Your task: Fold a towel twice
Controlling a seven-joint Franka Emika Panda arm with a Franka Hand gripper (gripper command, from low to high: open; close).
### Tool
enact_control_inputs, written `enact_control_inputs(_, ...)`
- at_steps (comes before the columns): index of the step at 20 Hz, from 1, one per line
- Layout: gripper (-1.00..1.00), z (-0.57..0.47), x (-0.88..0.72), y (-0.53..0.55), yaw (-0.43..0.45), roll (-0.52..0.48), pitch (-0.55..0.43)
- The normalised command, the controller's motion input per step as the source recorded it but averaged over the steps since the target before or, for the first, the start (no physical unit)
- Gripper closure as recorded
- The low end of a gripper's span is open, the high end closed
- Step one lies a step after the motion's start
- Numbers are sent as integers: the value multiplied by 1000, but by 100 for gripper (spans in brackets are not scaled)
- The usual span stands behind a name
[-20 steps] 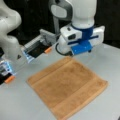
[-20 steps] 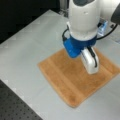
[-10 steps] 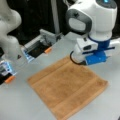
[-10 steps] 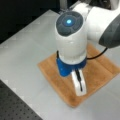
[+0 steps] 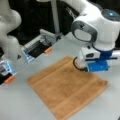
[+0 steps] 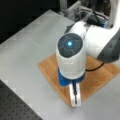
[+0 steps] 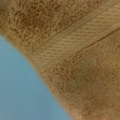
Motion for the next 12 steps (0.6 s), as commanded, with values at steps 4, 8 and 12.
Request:
enact_control_inputs(4, -100, -84, 416, 182, -70, -313, 65)
enact_control_inputs(8, -100, -23, 483, 163, -80, -310, 38)
enact_control_inputs(12, -100, 38, 537, 127, -78, -302, 55)
